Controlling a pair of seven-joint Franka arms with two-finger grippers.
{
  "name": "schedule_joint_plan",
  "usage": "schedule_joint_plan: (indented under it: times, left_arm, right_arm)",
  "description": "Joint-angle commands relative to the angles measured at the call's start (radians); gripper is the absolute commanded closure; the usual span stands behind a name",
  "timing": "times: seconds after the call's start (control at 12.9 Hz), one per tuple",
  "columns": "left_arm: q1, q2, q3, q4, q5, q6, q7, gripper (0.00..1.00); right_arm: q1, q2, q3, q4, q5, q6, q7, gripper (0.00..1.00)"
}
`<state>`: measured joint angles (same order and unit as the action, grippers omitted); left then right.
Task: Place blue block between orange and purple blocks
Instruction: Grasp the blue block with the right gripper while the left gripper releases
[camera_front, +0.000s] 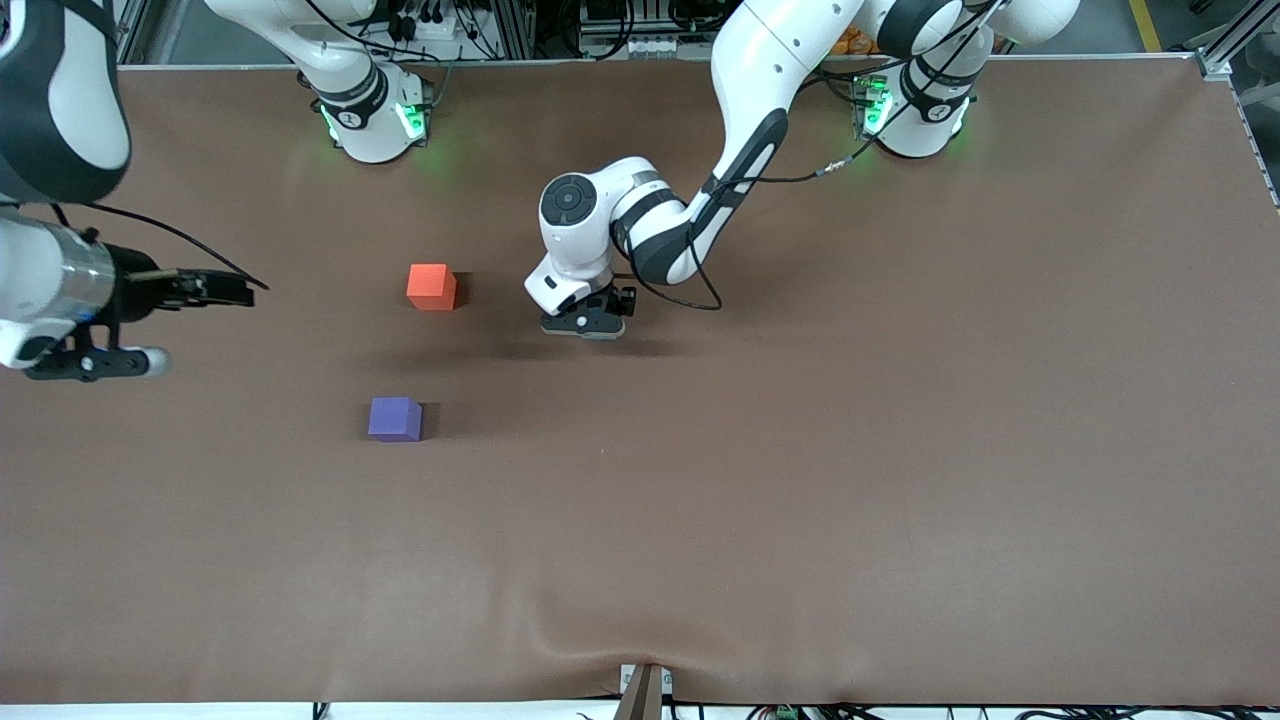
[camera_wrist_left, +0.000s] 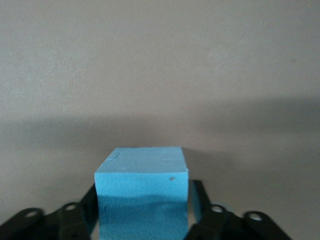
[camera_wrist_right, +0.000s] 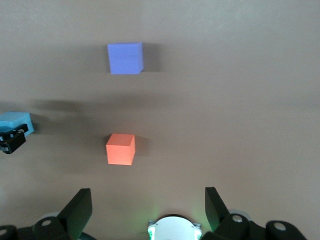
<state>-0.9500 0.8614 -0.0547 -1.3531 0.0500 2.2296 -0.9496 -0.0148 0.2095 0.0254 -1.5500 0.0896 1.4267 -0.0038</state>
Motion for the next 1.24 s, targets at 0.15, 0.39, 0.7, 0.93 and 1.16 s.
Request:
schedule_joint_plan:
  times: [0.15, 0.39, 0.7, 0.93, 1.16]
  left_arm:
    - [-0.009, -0.166, 0.056, 0.008, 0.007, -0.171, -0.006, 0.0]
    - [0.055, -0.312, 0.145, 0.008, 0.007, -0.272, 0.02, 0.0]
    - [0.239, -0.455, 0.144, -0.015, 0.008, -0.392, 0.071, 0.0]
    - [0.354, -0.58, 0.144, -0.041, 0.01, -0.531, 0.116, 0.0]
    - [0.505, -0.708, 0.144, -0.122, 0.011, -0.561, 0.25, 0.0]
  right_arm:
    - [0.047, -0.027, -0.001, -0.088, 0.033, 0.034, 0.123, 0.0]
    - [0.142, -0.055, 0.001, -0.133, 0.038, 0.049, 0.232, 0.0]
    - [0.319, -0.044, 0.001, -0.216, 0.11, 0.184, 0.39, 0.0]
    - [0.499, 0.042, 0.001, -0.263, 0.11, 0.381, 0.471, 0.0]
    - [0.622, 0.125, 0.001, -0.306, 0.111, 0.593, 0.495, 0.0]
